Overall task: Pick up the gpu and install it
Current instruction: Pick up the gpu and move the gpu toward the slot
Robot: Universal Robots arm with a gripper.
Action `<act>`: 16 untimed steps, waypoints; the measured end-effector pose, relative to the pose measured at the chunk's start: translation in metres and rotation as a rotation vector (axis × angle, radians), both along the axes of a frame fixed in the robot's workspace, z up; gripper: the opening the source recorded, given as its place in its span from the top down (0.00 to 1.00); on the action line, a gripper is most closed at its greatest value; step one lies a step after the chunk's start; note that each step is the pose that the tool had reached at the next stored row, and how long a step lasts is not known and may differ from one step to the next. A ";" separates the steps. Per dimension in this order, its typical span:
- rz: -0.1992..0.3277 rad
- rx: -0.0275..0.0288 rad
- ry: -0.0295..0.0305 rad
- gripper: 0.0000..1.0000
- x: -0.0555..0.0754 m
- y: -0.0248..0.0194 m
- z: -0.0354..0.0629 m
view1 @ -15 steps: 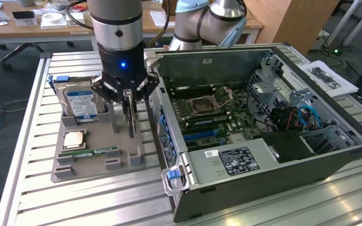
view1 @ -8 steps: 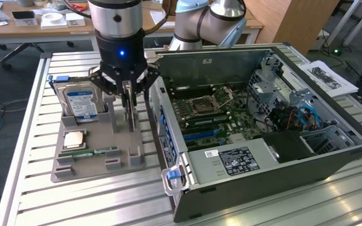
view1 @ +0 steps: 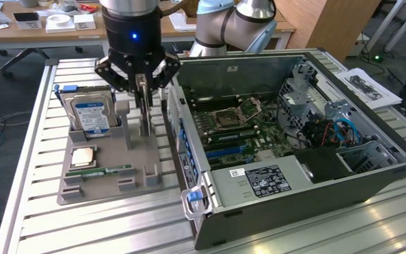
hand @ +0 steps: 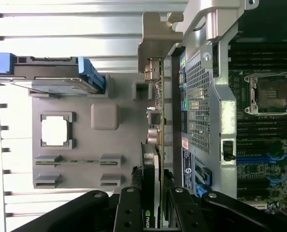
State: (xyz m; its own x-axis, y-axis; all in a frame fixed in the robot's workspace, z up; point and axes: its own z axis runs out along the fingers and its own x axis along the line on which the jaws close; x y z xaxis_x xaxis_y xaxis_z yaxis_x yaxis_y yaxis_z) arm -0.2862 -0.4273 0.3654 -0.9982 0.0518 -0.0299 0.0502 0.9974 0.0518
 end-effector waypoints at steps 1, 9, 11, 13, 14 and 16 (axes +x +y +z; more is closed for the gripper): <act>0.000 0.0000 -0.0004 0.73 0.000 0.0000 0.0032; 0.000 0.0000 -0.0016 0.73 0.000 0.0000 0.0273; 0.000 0.0000 -0.0019 0.73 0.000 0.0000 0.0332; 0.000 0.0000 -0.0020 0.73 0.000 0.0000 0.0384; 0.000 0.0000 -0.0020 0.73 0.000 0.0000 0.0407; 0.000 0.0001 -0.0022 0.73 0.000 0.0000 0.0451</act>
